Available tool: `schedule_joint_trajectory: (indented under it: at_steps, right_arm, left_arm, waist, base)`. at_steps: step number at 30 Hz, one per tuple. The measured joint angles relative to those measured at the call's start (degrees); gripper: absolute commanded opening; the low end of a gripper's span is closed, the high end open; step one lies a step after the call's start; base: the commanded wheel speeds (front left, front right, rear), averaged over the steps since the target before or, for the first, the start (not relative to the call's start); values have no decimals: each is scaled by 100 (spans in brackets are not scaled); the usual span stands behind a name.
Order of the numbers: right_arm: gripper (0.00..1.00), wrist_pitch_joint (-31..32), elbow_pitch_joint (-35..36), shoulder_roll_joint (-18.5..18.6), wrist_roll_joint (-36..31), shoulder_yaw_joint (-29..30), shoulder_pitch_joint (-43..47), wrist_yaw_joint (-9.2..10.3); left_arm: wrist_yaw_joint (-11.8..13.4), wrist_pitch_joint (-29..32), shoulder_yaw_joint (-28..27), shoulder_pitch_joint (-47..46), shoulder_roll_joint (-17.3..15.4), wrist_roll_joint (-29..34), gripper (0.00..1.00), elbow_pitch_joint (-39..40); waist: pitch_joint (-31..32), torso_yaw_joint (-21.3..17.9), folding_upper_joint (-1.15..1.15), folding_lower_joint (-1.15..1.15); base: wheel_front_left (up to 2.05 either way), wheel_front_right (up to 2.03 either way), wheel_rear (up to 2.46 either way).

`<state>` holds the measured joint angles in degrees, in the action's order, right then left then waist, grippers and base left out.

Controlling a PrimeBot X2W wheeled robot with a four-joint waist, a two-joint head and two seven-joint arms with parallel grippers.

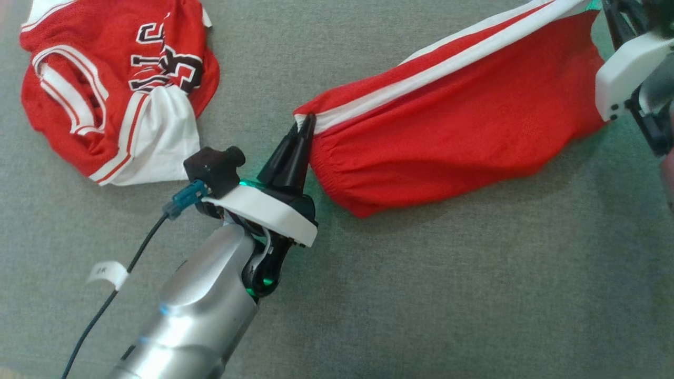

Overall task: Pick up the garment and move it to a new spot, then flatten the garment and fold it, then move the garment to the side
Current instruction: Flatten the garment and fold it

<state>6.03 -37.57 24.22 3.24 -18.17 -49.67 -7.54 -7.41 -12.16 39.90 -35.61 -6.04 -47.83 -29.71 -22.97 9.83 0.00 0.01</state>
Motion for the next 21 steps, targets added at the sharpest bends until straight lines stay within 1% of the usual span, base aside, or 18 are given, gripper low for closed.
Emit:
schedule_joint_trajectory:
  at_steps: [1, 2, 5, 6, 7, 9, 13, 15, 19, 20, 21]
  right_arm:
    - [69, -86, -121, -13, 70, 1, -67, 0]
    - [100, -199, -226, -24, 152, -26, -139, 0]
    - [100, -375, -499, -27, 468, -222, -318, 0]
    - [100, -420, -576, -27, 579, -258, -356, 0]
    - [100, -456, -649, -23, 683, -289, -395, 0]
    - [100, -459, -792, -10, 933, -341, -412, 0]
    - [100, -434, -1050, 66, 1526, -401, -407, 0]
    - [100, -311, -1137, 149, 1863, -442, -392, 0]
    - [100, 70, -1266, 348, 2491, -614, -346, 0]
    - [100, 177, -1279, 415, 2584, -692, -343, 0]
    - [100, 177, -1279, 415, 2584, -692, -343, 0]
  left_arm:
    - [0, -24, -4, -22, 13, 0, 100, -40]
    - [0, -65, -13, -47, 23, 3, 100, -77]
    - [3, -140, -67, -81, 45, 130, 100, -151]
    - [46, -166, -93, -80, 45, 218, 100, -153]
    - [100, -193, -125, -80, 44, 318, 100, -151]
    - [302, -213, -278, -52, 32, 634, 100, -49]
    - [765, -233, -1059, 250, 73, 1574, 100, 880]
    - [949, -253, -1327, 589, 110, 2087, 100, 1343]
    - [1163, -256, -1621, 1422, 205, 2869, 100, 2106]
    - [1198, -255, -1638, 1580, 226, 3017, 100, 2254]
    - [1198, -255, -1638, 1580, 226, 3017, 100, 2254]
  waist:
    - [-17, 19, 0, 0]
    - [-31, 36, 0, 0]
    - [-45, 79, 0, 0]
    - [-42, 83, 0, 0]
    - [-37, 82, 0, 0]
    - [-19, 80, 0, -1]
    - [-3, 132, 0, -1]
    - [-5, 186, 0, -1]
    - [-30, 342, 0, -1]
    - [-46, 387, 0, -1]
    - [-46, 387, 0, -1]
  base:
    - [0, 0, 0]
    - [0, 0, 0]
    - [0, 0, 0]
    - [0, 0, 0]
    - [0, 0, 0]
    - [0, 0, 0]
    - [0, 0, 0]
    - [0, 0, 0]
    - [0, 0, 0]
    - [0, 0, 0]
    - [0, 0, 0]
